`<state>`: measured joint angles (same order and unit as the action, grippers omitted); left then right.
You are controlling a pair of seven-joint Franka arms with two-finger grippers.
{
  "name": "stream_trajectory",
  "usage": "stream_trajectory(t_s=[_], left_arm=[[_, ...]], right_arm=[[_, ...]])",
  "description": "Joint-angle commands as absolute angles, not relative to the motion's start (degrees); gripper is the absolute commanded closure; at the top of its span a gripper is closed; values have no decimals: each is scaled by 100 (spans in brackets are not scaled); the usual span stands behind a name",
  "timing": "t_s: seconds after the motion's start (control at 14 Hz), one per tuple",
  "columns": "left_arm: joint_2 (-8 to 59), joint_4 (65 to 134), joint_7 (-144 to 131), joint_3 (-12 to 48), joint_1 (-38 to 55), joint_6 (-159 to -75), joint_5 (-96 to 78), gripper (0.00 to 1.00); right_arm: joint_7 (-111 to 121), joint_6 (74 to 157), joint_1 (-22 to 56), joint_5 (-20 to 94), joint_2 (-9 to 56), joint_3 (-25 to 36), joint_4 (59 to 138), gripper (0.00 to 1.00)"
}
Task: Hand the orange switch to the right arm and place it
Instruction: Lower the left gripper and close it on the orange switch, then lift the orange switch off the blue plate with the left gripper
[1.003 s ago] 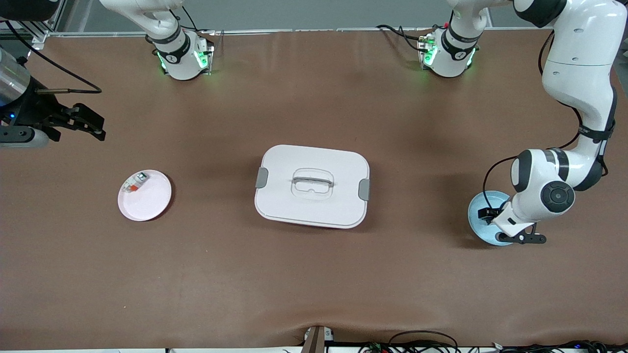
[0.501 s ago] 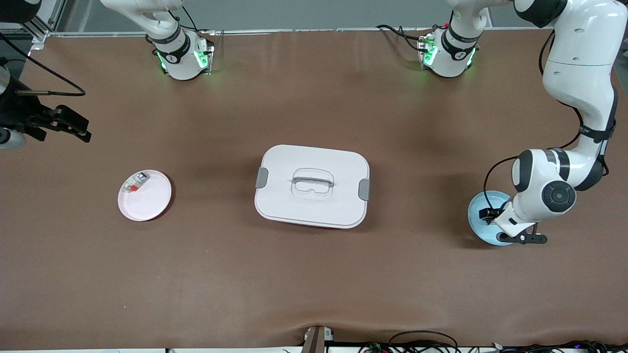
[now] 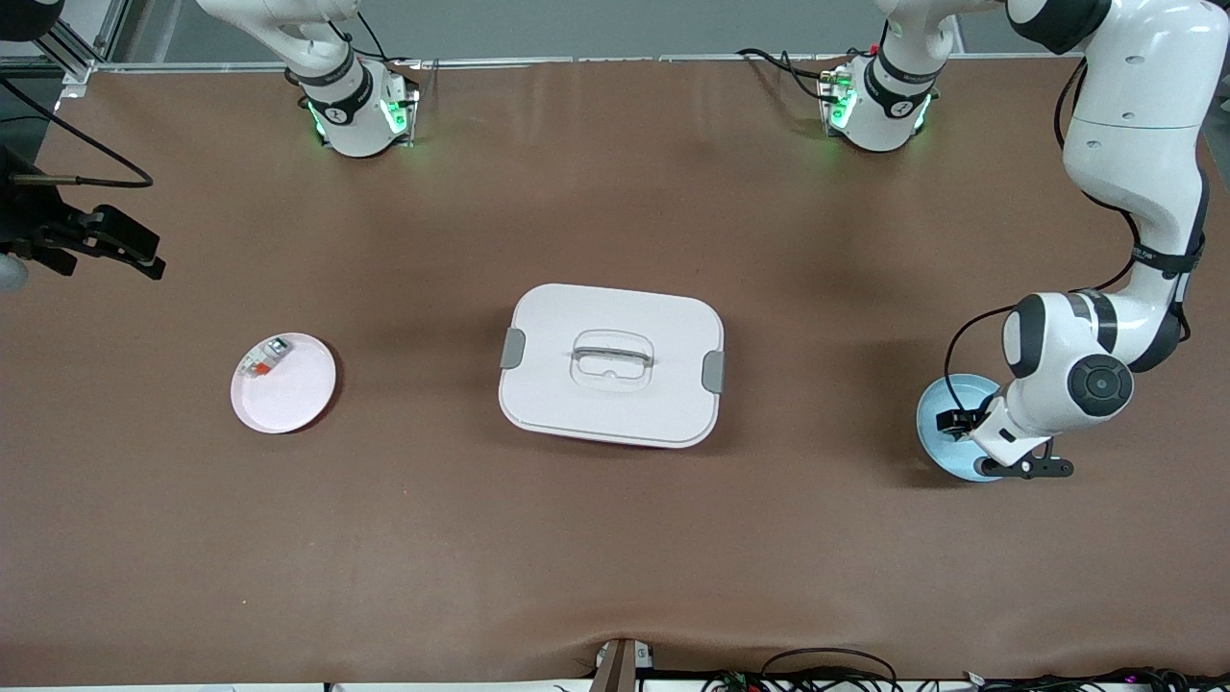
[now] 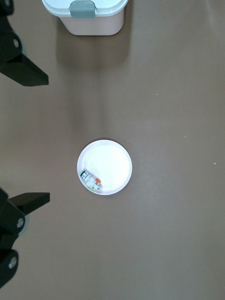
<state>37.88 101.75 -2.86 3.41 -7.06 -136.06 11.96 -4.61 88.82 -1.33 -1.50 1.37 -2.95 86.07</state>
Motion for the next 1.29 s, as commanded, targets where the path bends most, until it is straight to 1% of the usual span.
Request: stream_trajectory(t_s=[0.0, 0.21, 0.43, 0.57, 0.64, 0.72, 0.86, 0.93, 1.22], left_arm=[[3762, 10160, -308, 352, -738, -13667, 1134, 9], [3753, 10134, -308, 352, -729, -13658, 1134, 10], [3762, 10125, -299, 352, -738, -13658, 1134, 14], [3762, 10125, -299, 352, -738, -13658, 1134, 26], [3762, 10125, -299, 352, -738, -13650, 1134, 36], [3753, 10125, -299, 352, -738, -13623, 1134, 51], [3727, 10134, -299, 360, -729, -13597, 1125, 91], [3692, 10134, -290, 360, -721, -13588, 1134, 100], [3289, 10134, -272, 404, -694, -13264, 1116, 100]], right_arm=[[-492, 8789, -228, -158, 193, -352, 8464, 0], [-448, 8789, -229, -149, 202, -352, 8473, 0], [-431, 8789, -202, -167, 202, -352, 8473, 0], [-439, 8815, -211, -150, 202, -352, 8473, 0], [-439, 8824, -220, -141, 202, -352, 8481, 0], [-457, 8816, -220, -141, 202, -352, 8481, 0], [-474, 8780, -202, -132, 193, -352, 8490, 0], [-518, 8763, -193, -132, 185, -360, 8508, 0], [-527, 8728, -176, -132, 176, -360, 8525, 0]])
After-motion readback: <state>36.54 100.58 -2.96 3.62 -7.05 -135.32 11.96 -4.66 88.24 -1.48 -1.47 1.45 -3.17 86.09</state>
